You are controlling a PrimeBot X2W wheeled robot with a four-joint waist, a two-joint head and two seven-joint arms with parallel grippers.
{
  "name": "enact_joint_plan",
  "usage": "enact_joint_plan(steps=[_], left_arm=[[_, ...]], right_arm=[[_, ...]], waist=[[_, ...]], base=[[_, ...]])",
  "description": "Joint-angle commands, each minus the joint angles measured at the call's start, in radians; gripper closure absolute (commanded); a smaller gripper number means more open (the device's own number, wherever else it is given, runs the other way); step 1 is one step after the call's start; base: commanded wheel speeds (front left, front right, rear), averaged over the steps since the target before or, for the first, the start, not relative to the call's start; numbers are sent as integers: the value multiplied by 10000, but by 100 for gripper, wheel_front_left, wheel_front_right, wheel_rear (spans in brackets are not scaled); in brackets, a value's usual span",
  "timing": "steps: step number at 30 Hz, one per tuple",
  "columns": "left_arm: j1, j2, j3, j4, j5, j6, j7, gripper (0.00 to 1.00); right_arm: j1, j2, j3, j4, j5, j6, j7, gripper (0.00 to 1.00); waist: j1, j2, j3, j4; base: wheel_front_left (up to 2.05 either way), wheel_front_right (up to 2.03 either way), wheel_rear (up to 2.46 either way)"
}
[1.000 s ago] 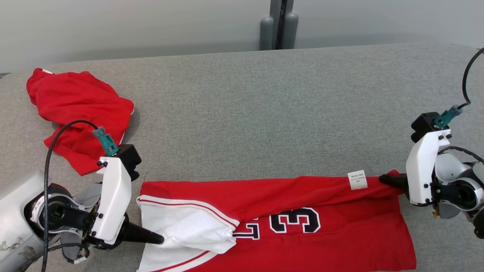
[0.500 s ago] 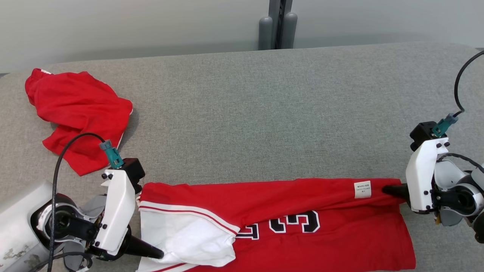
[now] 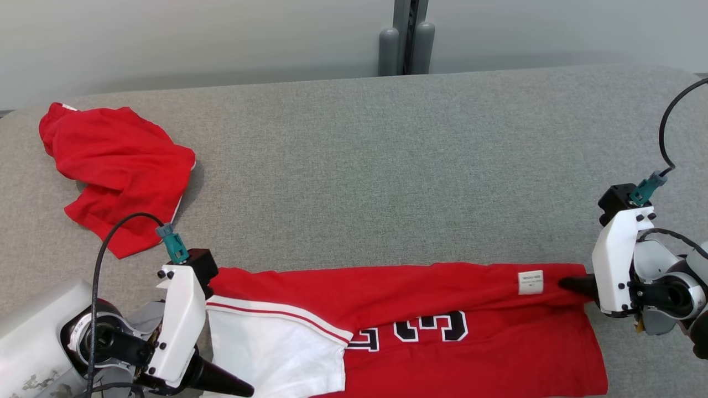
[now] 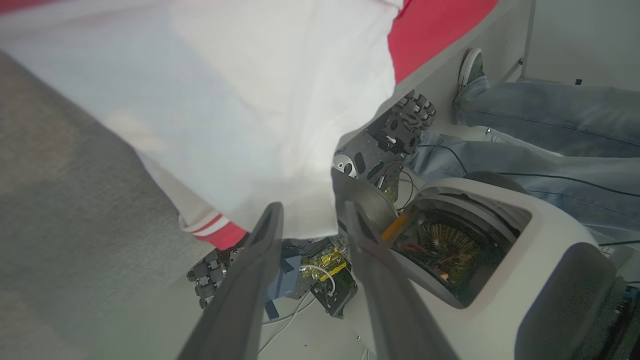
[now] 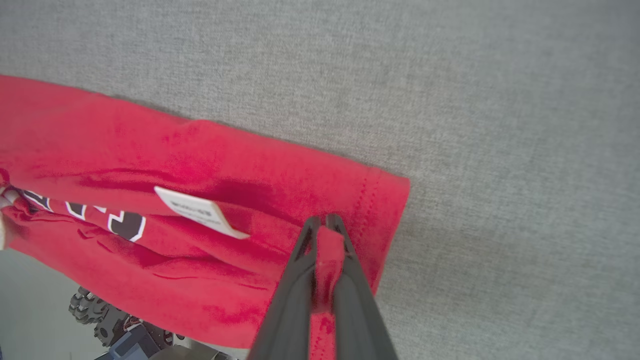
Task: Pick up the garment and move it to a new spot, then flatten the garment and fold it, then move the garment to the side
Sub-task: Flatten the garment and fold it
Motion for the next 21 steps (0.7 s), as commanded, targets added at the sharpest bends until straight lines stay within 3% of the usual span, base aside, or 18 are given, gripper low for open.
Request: enact_joint_plan(steps=[1, 13, 21], left_arm=[[131, -30, -5, 77, 77, -62, -30, 0], [139, 125, 501, 243, -17, -341, -708, 0], [172, 408, 1475, -128, 1017, -713, -3193, 0]], right_arm=[[-19, -30, -6, 26, -81, 3, -160, 0], [616, -465, -260, -339, -59, 3, -986, 0], [1246, -708, -1562, -629, -549, 3, -3387, 0]], waist=[[0, 0, -37, 13], [0, 0, -672, 11], [0, 0, -899, 23]], base=[[0, 0, 0], [0, 0, 0], [0, 0, 0]])
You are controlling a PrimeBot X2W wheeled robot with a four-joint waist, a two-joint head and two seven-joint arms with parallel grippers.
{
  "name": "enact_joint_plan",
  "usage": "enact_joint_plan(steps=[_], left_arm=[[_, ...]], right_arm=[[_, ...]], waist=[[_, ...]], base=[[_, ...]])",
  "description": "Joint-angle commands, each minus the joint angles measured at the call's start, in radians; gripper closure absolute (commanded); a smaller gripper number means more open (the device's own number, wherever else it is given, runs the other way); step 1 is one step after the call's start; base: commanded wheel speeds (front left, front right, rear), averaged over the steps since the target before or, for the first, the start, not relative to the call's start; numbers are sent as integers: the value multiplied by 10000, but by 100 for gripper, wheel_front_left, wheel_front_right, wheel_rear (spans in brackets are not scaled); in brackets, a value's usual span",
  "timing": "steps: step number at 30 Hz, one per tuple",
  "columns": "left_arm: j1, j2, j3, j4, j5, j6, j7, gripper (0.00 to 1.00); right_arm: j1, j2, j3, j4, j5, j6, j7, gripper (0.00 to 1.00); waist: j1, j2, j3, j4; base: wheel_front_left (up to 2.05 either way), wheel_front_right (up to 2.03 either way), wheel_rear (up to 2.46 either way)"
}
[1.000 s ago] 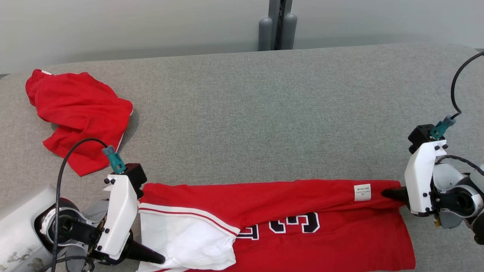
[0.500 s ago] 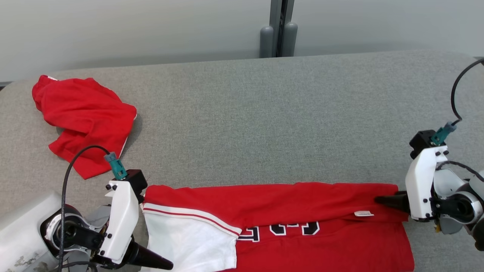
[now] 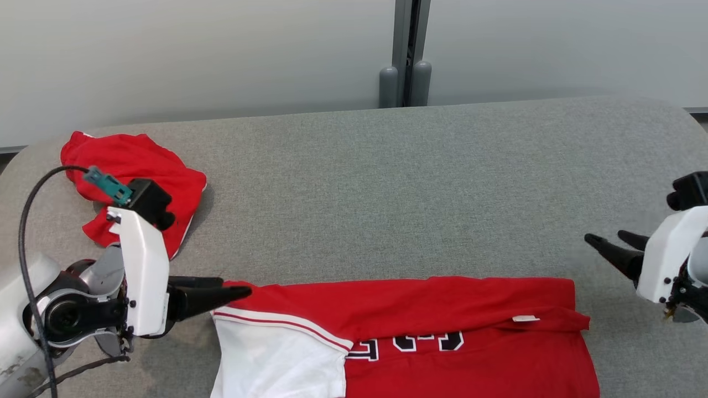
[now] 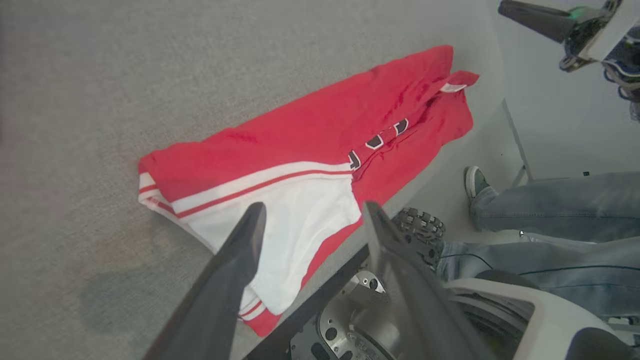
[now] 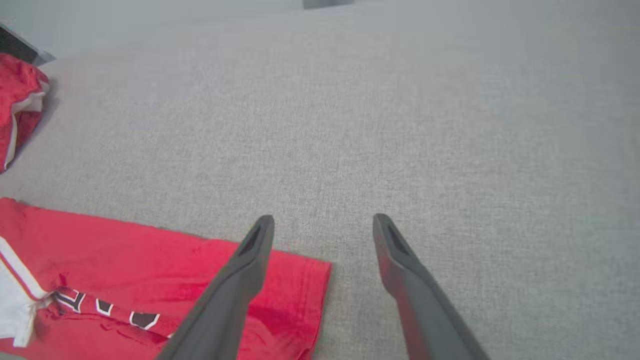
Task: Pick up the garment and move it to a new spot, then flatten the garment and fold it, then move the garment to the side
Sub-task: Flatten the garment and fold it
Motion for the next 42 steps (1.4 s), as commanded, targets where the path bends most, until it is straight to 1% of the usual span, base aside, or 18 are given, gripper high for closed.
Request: enact_joint_plan(steps=[1, 6, 8, 9, 10, 12, 14, 18, 21, 24, 27, 28, 29, 30, 32, 37, 40, 42], left_arm=[[234, 152, 227, -118, 269, -87, -621, 0], [760, 464, 720, -455, 883, -147, -2471, 0], [1010, 618, 938, -539, 1186, -135, -3309, 0], [1134, 695, 1009, -595, 1401, -81, -3735, 0], [1134, 695, 1009, -595, 1401, -81, -3735, 0], [1378, 867, 1155, -709, 1976, 55, -4663, 0], [1735, 882, 1341, -876, 2286, 256, -5664, 0], [2403, 938, 1808, -1145, 3035, 1027, -7789, 0], [3012, 748, 2059, -1276, 3469, 1748, -9280, 0], [3517, 663, 2351, -1388, 3917, 2446, -10052, 0], [4137, 302, 3082, -1367, 4325, 3024, -10278, 0], [4306, 95, 3595, -1352, 4601, 3192, -10290, 0], [4842, -380, 4597, -1344, 5347, 3444, -10293, 0], [5152, -687, 5071, -1360, 5710, 3507, -10293, 0], [5717, -1333, 6113, -1503, 6597, 3429, -10296, 0], [7023, -2935, 7938, -1649, 8620, 3011, -10299, 0], [7577, -3887, 8714, -1552, 9367, 2575, -10300, 0], [7803, -4365, 8933, -1291, 9727, 2220, -10300, 0]], right_arm=[[309, 29, -399, 12, -218, 3, -689, 0], [973, 348, -1597, 78, -862, 3, -2588, 0], [1320, 611, -2047, 196, -1065, 3, -3101, 0], [1494, 751, -2218, 219, -1165, 5, -3257, 0], [1494, 751, -2218, 219, -1165, 5, -3257, 0], [1740, 947, -2741, 330, -1393, 3, -3740, 0], [2023, 1257, -3251, 484, -1684, 5, -4347, 0], [2649, 1988, -4357, 590, -2080, 5, -5595, 0], [3079, 2437, -5010, 483, -2485, 5, -6358, 0], [3506, 2802, -5616, 187, -2982, 5, -6774, 0], [3936, 3215, -6150, -343, -3586, 5, -6965, 0], [4078, 3377, -6346, -535, -3764, 5, -6988, 0], [4320, 3651, -6646, -874, -4260, 5, -7016, 0], [4434, 3793, -6745, -979, -4464, 5, -7025, 0], [4633, 4018, -6835, -1128, -4979, 5, -7006, 0], [4869, 4463, -6807, -1262, -5614, 5, -6545, 0], [4961, 4678, -6626, -1146, -5710, 5, -6025, 0], [5001, 4749, -6526, -1056, -5609, 5, -5726, 0]], waist=[[0, 0, -19, -7], [0, 0, -32, 6], [0, 0, -52, 11], [0, 0, -63, 11], [0, 0, -63, 11], [0, 0, -85, 10], [0, 0, -103, 31], [0, 0, -144, 116], [0, 0, -182, 209], [0, 0, -173, 289], [0, 0, -118, 365], [0, 0, -91, 384], [0, 0, -17, 391], [0, 0, 20, 385], [0, 0, 85, 358], [0, 0, 227, 251], [0, 0, 251, 200], [0, 0, 269, 189]], base=[[0, 0, 0], [0, 0, 0], [0, 0, 0], [0, 0, 0], [0, 0, 0], [0, 0, 0], [0, 0, 0], [0, 0, 0], [0, 0, 0], [0, 0, 0], [0, 0, 0], [0, 0, 0], [0, 0, 0], [0, 0, 0], [0, 0, 0], [0, 0, 0], [0, 0, 0], [0, 0, 0]])
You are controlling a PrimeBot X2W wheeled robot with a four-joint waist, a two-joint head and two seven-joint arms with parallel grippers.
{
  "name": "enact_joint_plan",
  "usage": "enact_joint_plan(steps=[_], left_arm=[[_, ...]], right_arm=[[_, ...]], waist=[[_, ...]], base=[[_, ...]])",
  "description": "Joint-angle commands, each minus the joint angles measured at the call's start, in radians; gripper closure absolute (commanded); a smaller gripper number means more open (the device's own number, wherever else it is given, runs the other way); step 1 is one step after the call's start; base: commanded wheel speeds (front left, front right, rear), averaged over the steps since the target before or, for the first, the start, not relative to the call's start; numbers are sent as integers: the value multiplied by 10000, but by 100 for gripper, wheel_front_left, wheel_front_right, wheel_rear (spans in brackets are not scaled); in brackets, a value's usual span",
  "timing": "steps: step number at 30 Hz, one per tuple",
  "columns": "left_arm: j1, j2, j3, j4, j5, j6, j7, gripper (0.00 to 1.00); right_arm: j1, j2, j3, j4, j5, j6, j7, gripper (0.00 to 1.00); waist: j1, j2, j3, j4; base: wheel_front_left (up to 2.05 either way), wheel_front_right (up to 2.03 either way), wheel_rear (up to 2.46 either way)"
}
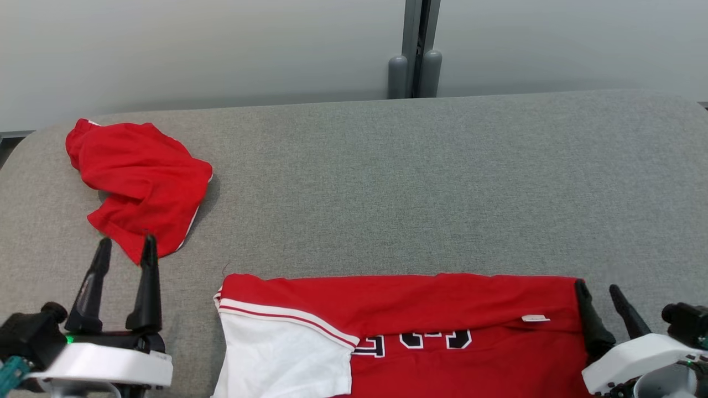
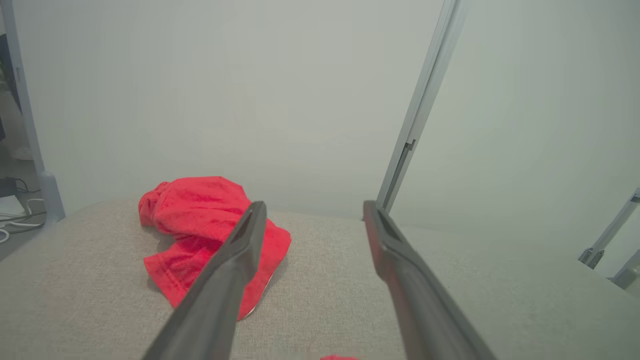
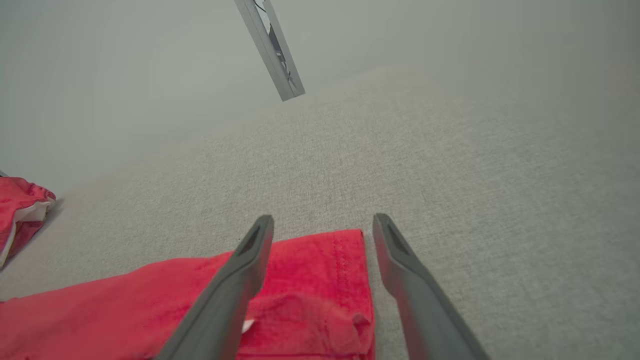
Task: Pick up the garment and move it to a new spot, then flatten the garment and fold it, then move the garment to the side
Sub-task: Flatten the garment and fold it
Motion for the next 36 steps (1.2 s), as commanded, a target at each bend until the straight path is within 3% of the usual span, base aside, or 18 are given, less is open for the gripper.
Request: enact_joint_plan(steps=[1, 10, 20, 28, 29, 30, 32, 36], left_arm=[[91, -146, 116, 174, 293, -244, -40, 0], [-21, -1207, 813, 810, 1269, -1349, -41, 0], [-85, -1782, 1259, 1189, 1840, -1907, -41, 0], [-194, -2082, 1400, 1414, 2167, -2216, -42, 0], [-211, -2103, 1415, 1442, 2180, -2218, -42, 0], [-230, -2113, 1432, 1470, 2214, -2255, -42, 0], [-273, -2136, 1459, 1521, 2247, -2304, -42, 0], [-279, -2218, 1500, 1613, 2332, -2364, -42, 0]], right_arm=[[86, -31, 11, 104, 9, 6, 196, 0], [-85, 299, -445, 1099, -186, 7, 1136, 0], [1, 739, -578, 1593, 622, 7, 2264, 0], [80, 905, 239, 1591, 1278, 16, 2948, 0], [71, 878, 294, 1586, 1304, 16, 2942, 17], [55, 852, 335, 1576, 1325, 16, 2897, 59], [2, 780, 377, 1565, 1311, 16, 2746, 100], [-154, 539, 352, 1487, 1223, 13, 2398, 100]], waist=[[0, -1, 19, 0], [0, -1, 94, 83], [0, -1, 104, 163], [0, -1, 144, 187], [0, -1, 150, 191], [0, -1, 155, 194], [0, -1, 160, 200], [0, -1, 142, 191]], base=[[0, 0, 0], [0, 0, 0], [0, 0, 0], [0, 0, 0], [0, 0, 0], [0, 0, 0], [0, 0, 0], [0, 0, 0]])
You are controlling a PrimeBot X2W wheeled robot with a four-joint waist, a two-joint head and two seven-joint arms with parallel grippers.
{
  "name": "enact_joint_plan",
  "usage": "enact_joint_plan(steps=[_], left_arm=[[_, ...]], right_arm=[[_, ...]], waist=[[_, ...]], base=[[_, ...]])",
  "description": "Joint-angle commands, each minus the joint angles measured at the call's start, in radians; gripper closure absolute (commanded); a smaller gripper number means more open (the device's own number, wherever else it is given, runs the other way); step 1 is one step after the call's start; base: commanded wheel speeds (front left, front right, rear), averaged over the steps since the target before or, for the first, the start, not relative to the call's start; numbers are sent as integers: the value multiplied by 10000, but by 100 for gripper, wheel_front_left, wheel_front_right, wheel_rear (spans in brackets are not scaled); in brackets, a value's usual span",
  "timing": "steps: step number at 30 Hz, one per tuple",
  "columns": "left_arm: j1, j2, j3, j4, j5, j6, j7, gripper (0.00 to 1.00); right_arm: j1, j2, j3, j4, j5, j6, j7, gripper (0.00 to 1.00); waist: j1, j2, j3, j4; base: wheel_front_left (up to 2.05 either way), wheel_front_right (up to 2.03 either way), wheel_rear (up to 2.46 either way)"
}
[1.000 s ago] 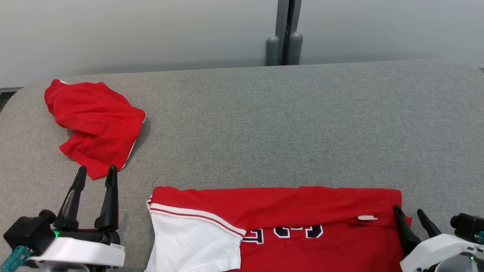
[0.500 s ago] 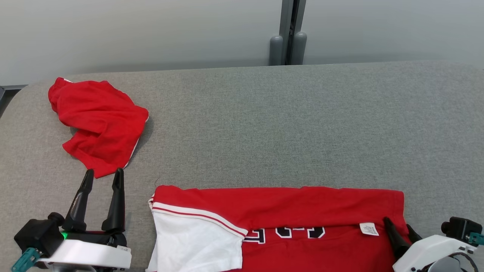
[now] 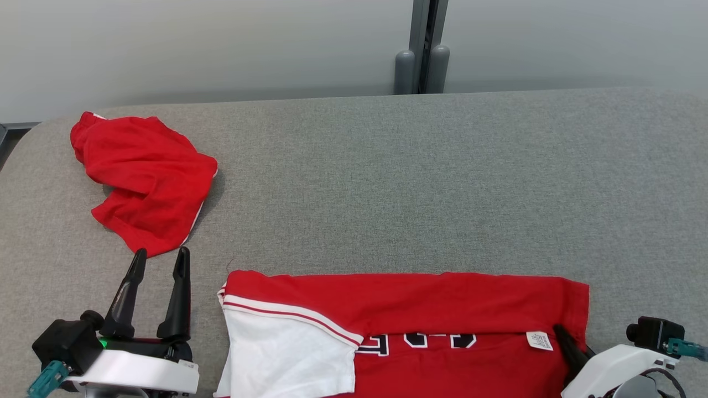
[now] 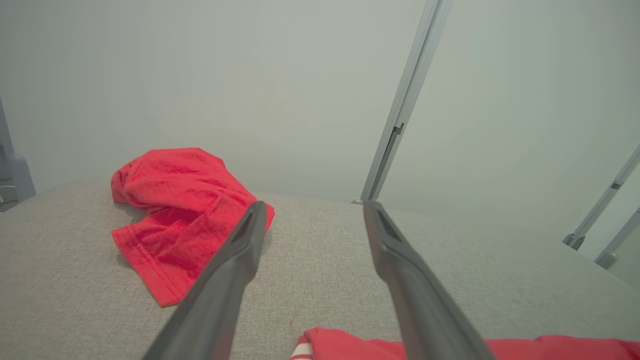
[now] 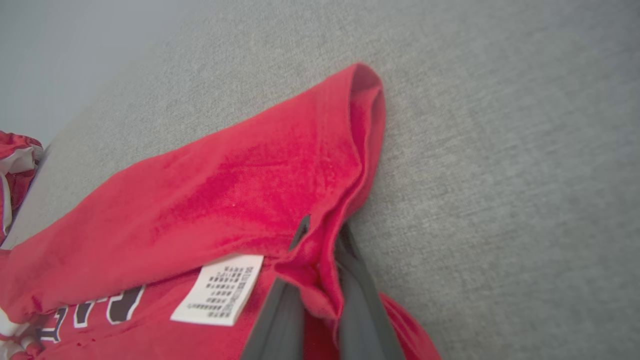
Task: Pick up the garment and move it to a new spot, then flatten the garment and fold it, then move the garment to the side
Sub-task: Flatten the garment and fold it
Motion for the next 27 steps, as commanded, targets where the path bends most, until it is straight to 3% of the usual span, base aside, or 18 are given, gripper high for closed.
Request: enact_joint_plan(steps=[1, 13, 19, 27], left_arm=[[-193, -10, 46, 61, 87, -62, -42, 0], [-172, -170, 247, -60, 291, -174, -42, 0], [-122, -205, 352, -113, 360, -212, -42, 0], [-26, -282, 378, -74, 414, -205, -42, 0]], right_arm=[[-42, -13, 108, 70, -65, 16, -98, 100], [-626, -879, -203, -313, -155, 11, -654, 100], [-928, -1377, -974, -294, -859, 11, -896, 100], [-1019, -1363, -1823, -882, -2297, 13, -918, 100]], waist=[[0, -1, -16, -13], [0, -1, -101, -154], [0, -1, -106, -159], [0, -1, -204, -106]], base=[[0, 0, 0], [0, 0, 0], [0, 0, 0], [0, 0, 0]])
